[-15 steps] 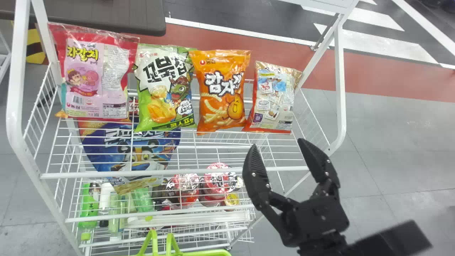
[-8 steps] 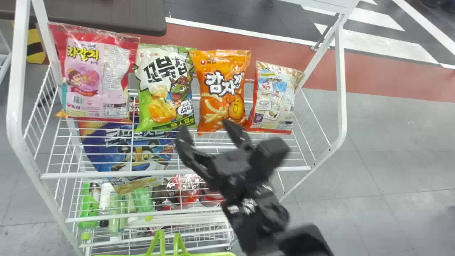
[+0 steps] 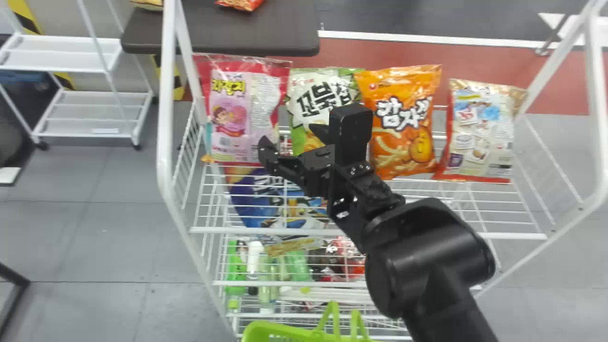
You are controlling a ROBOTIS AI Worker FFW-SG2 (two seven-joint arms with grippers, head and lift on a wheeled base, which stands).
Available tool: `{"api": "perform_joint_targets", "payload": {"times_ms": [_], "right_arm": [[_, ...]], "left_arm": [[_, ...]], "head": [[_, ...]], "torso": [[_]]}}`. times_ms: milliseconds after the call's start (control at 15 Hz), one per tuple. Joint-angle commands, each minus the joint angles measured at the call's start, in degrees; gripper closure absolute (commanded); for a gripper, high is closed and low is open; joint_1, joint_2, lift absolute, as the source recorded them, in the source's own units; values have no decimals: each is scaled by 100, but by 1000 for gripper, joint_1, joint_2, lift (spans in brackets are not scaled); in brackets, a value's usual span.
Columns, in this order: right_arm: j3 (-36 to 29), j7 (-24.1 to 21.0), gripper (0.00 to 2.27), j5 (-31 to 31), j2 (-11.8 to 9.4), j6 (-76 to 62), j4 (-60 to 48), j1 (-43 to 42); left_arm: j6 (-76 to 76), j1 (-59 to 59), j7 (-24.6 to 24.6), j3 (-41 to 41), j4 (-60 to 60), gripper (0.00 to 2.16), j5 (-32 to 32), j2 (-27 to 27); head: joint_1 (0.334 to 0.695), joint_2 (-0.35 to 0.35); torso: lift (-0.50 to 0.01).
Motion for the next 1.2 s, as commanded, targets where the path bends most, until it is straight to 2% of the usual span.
{"api": "perform_joint_targets", "payload": {"times_ms": [0, 267, 333, 400, 467, 600, 667, 800, 933, 1133], "right_arm": [[166, 4, 90, 154, 15, 11, 568, -510], [297, 189, 134, 215, 15, 29, 1254, -1064], [333, 259, 215, 224, 15, 81, 1394, -1152], [324, 479, 444, 207, 15, 310, 1535, -1284], [315, 707, 765, 180, 15, 574, 1623, -1407], [297, 1006, 1777, 40, 15, 943, 1684, -1495], [297, 1015, 2024, 75, 15, 995, 1641, -1477], [306, 1147, 2138, 180, 15, 1189, 1342, -1301], [297, 1147, 2142, 180, 15, 1294, 814, -985], [341, 1041, 2142, 66, 15, 1312, -539, -159]], "left_arm": [[0, -91, -45, 4, 124, 1126, 99, 53], [0, -206, -212, 22, 282, 1126, 196, 88], [0, -241, -247, 48, 343, 1126, 213, 97], [0, -258, -274, 66, 387, 1129, 266, 115], [0, -267, -318, 66, 423, 1126, 275, 115], [35, -276, -353, 66, 440, 1126, 292, 123], [71, -276, -379, 66, 440, 1126, 292, 123], [106, -267, -441, 66, 449, 1129, 292, 132], [106, -232, -467, 66, 431, 1126, 292, 132], [88, -171, -423, 66, 379, 1129, 275, 132]], "head": [[695, -18], [695, 8], [695, 11], [695, 17], [695, 24], [695, 47], [695, 50], [695, 51], [695, 56], [695, 75]], "torso": [[0], [0], [0], [0], [0], [0], [0], [0], [0], [0]]}}
